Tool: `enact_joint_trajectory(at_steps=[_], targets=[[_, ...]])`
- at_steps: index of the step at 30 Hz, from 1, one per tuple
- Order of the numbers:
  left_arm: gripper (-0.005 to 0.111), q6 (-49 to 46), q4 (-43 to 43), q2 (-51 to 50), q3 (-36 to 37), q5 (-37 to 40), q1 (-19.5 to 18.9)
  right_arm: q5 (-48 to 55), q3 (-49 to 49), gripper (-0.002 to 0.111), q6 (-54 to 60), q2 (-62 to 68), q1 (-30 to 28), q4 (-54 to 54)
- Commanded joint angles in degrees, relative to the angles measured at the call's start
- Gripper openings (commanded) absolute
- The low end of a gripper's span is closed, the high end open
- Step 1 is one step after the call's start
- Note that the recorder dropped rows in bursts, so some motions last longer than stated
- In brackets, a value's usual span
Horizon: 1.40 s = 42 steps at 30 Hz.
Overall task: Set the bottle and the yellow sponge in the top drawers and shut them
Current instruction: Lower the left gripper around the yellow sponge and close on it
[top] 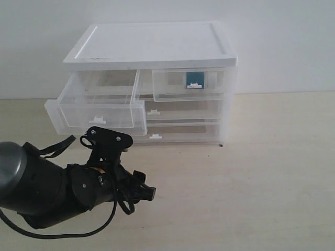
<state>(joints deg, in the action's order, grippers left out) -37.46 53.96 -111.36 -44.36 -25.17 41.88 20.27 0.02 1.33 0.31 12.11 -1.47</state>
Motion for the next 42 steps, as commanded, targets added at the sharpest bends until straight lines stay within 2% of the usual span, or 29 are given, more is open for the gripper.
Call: enact_joint_trajectory(at_steps=[1,9,12,17,24,28,32,38,42], targets=[[0.063,-0.5,2.4,-1.1,-1.7,0.9,-0.1,-0.4,0.0,0.000,0.1,-0.3,-0.1,0.4],[0.059,-8.4,9.6,-1.1,-1.7,0.0,-0.1,-0.4,0.0,0.000,0.1,-0.3,-0.1,0.4],[0.045,-10.9,11.8,-1.1,-1.7,0.0,-0.1,-0.4,0.0,0.000,0.1,-0.3,-0.1,0.4],[0.004,-13.7,12.6,-1.0,-1.7,1.3,-0.1,-0.4,0.0,0.000,0.1,-0.3,-0.1,0.4],[0.004,-15.3,13.1,3.3,-1.0,4.7,-0.1,-0.4,0.0,0.000,0.1,-0.3,-0.1,0.4],[0.004,-19.7,15.8,6.6,0.5,7.2,0.0,-0.4,0.0,0.000,0.1,-0.3,-0.1,0.4],[0.004,-27.4,22.4,10.8,4.5,9.8,0.0,-0.4,0.0,0.000,0.1,-0.3,-0.1,0.4],[0.004,-27.8,22.8,14.8,8.8,11.9,0.0,-0.4,0.0,0.000,0.1,-0.3,-0.1,0.4],[0.004,-28.1,22.3,18.9,12.6,19.0,0.0,-0.4,0.0,0.000,0.1,-0.3,-0.1,0.4]])
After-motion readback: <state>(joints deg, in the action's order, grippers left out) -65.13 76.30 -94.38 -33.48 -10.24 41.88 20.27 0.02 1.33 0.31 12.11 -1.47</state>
